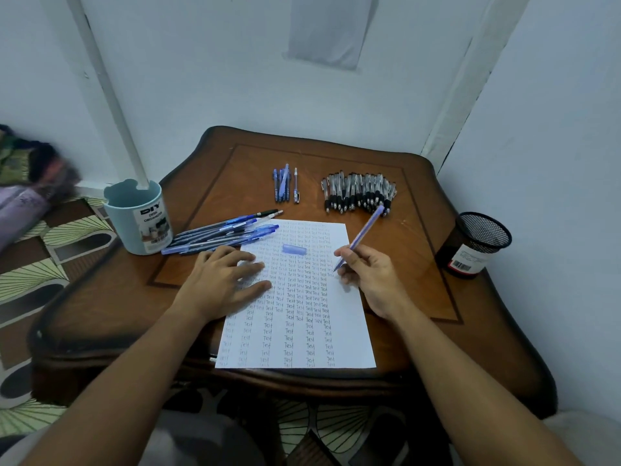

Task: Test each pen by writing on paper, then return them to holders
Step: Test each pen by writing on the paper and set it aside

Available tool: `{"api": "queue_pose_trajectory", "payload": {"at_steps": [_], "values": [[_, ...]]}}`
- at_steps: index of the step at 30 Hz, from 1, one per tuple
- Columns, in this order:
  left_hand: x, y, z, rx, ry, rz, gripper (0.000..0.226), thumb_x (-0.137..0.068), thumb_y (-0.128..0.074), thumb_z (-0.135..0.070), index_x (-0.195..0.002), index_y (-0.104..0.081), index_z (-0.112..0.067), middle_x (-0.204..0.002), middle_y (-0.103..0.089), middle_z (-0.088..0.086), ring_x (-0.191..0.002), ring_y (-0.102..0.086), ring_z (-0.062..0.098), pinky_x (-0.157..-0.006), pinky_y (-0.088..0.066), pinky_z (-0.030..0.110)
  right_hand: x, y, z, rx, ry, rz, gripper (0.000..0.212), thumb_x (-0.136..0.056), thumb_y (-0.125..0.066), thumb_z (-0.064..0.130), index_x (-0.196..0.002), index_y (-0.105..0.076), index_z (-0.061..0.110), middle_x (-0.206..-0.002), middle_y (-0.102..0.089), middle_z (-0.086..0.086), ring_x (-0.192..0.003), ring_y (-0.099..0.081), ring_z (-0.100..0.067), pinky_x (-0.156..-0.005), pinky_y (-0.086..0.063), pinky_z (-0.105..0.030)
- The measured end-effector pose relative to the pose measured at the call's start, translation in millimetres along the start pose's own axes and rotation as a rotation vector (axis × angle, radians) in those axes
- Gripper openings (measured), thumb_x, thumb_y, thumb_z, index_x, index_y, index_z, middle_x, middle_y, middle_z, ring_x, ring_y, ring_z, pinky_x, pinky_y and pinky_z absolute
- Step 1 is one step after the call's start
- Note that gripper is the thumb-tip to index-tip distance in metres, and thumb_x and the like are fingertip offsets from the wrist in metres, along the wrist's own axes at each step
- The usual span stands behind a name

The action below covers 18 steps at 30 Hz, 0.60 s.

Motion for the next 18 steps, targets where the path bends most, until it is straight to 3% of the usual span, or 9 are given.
{"api": "queue_pose_trajectory", "payload": {"at_steps": [3,6,18], "values": [[-0.3,1.0,-1.0,-0.004,-0.008,-0.019,0.066,-0.088,-0.033,-0.078,-0.110,-0.075,-0.032,-0.114,-0.068,-0.010,-0.109,-0.056,0.020,-0.079,-0.040,0.043,1.1,1.1,-5.4,0.011,0.030,-0.029,0.006,-0.099,-0.055,0.003,-0.104,-0.053,0.000,-0.082,-0.063,-0.020,-0.066,-0.062,-0.022,-0.061,-0.056,-0.029],[-1.5,-0.3,0.4,-0.014,-0.008,-0.015,0.063,-0.088,-0.036,-0.076,-0.110,-0.075,-0.033,-0.114,-0.068,-0.010,-0.109,-0.056,0.019,-0.078,-0.038,0.041,2.6,-1.0,-6.0,0.012,0.035,-0.041,0.017,-0.097,-0.054,-0.006,-0.104,-0.044,0.006,-0.084,-0.061,-0.022,-0.067,-0.063,-0.023,-0.062,-0.057,-0.029],[0.9,-0.3,0.6,-0.005,-0.004,-0.026,0.063,-0.088,-0.035,-0.077,-0.109,-0.075,-0.033,-0.114,-0.068,-0.011,-0.108,-0.055,0.019,-0.079,-0.037,0.041,3.7,2.8,-10.5,0.176,0.093,-0.064,0.020,-0.093,-0.063,-0.003,-0.105,-0.047,-0.001,-0.090,-0.063,-0.029,-0.072,-0.064,-0.029,-0.066,-0.056,-0.038]]}}
Point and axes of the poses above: each hand's wrist, its own x-axis away from the middle knuckle, its own y-axis out of the back of the hand, z = x × y, the point moved 10 cm from there along -x, towards the middle knuckle
